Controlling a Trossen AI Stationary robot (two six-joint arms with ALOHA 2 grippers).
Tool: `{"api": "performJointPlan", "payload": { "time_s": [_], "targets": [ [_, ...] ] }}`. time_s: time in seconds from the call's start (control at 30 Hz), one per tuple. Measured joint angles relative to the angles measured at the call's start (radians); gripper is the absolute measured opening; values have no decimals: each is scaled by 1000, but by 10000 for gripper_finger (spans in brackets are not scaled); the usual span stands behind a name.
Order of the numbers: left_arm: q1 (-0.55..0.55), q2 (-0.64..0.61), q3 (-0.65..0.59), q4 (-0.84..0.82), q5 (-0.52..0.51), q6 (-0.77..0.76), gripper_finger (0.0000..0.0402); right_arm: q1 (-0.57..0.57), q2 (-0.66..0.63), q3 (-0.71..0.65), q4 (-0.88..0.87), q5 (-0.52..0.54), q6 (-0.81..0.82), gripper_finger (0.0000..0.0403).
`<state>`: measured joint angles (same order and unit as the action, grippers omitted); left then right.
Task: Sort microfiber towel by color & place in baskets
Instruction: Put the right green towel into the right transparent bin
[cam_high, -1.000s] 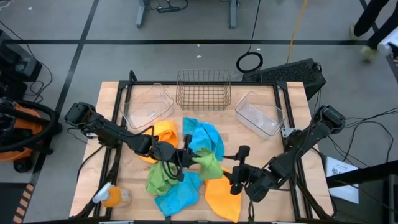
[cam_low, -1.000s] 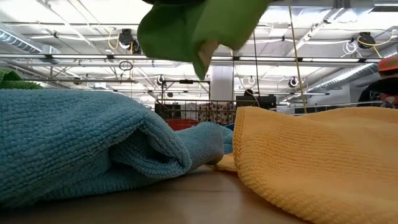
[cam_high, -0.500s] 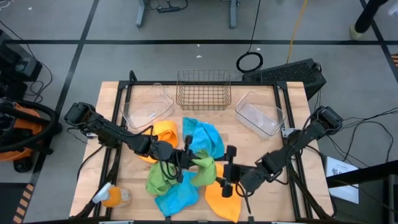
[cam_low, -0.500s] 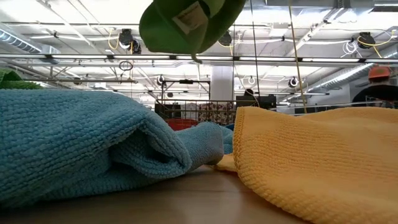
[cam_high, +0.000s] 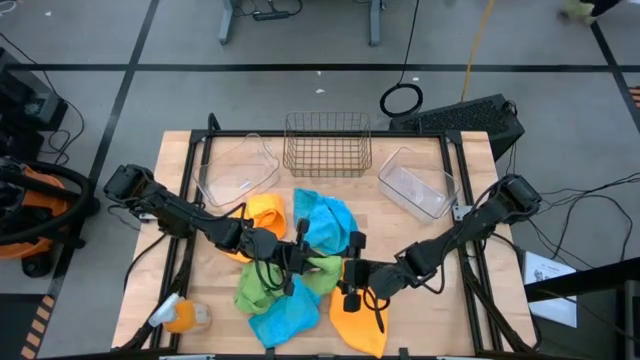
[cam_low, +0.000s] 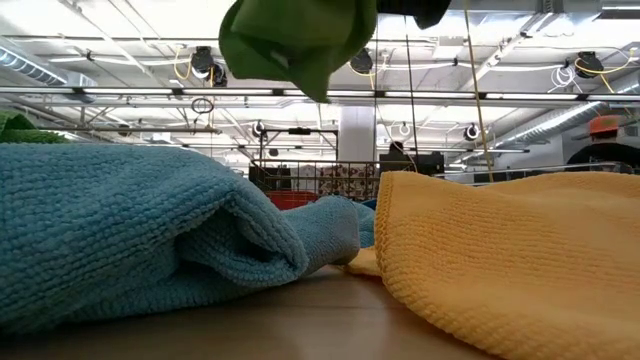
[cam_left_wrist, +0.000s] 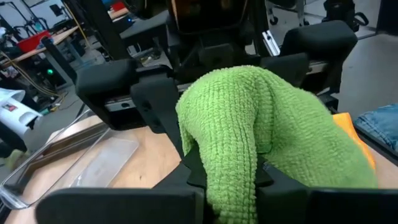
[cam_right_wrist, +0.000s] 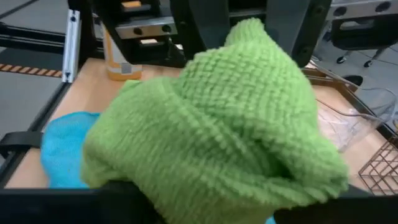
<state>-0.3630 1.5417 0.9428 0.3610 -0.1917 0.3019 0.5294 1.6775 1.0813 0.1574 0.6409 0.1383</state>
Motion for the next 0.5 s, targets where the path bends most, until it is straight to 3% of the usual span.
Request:
{"api": "performJointPlan", "payload": {
  "time_s": [0.27,0.37,0.5],
  "targets": [
    [-1,0,0,-2,5,-23,42,0,1,0,-13,8,-19,23],
    [-1,0,0,-18,-6,-59,57,2,-1,0,-36,11,-15,24],
    [1,-9,1,-81,-50,-111,116,1,-29,0,-120,11,25,25]
  ]
}}
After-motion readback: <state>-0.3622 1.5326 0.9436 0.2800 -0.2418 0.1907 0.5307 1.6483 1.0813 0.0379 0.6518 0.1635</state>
